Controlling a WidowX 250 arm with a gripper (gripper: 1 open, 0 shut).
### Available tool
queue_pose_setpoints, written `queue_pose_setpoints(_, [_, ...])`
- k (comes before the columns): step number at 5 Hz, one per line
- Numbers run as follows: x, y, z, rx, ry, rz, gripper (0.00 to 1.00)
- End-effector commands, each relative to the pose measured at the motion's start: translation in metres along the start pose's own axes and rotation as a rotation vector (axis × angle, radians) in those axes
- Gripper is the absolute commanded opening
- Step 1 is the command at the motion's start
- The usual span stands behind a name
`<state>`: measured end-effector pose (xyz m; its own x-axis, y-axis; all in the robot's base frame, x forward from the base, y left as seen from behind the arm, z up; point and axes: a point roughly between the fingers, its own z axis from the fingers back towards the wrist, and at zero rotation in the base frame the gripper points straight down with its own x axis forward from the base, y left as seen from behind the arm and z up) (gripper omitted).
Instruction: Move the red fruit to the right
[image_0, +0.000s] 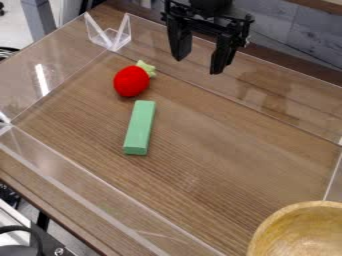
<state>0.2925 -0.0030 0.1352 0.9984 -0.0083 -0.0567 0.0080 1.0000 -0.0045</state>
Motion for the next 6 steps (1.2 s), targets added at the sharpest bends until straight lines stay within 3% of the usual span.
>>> queue_pose_setpoints(1, [0.003, 0.003, -0.006, -0.001, 0.019, 0.006, 1.00])
queue_pose_setpoints(3, [0.000, 0.067, -0.011, 0.004, 0.006, -0.066, 1.00])
queue_pose_setpoints(5, [-0.007, 0.112, -0.015, -0.030, 0.000, 0.053, 1.00])
queue_pose_setpoints(6, [-0.004, 0.108, -0.029, -0.048, -0.005, 0.086, 1.00])
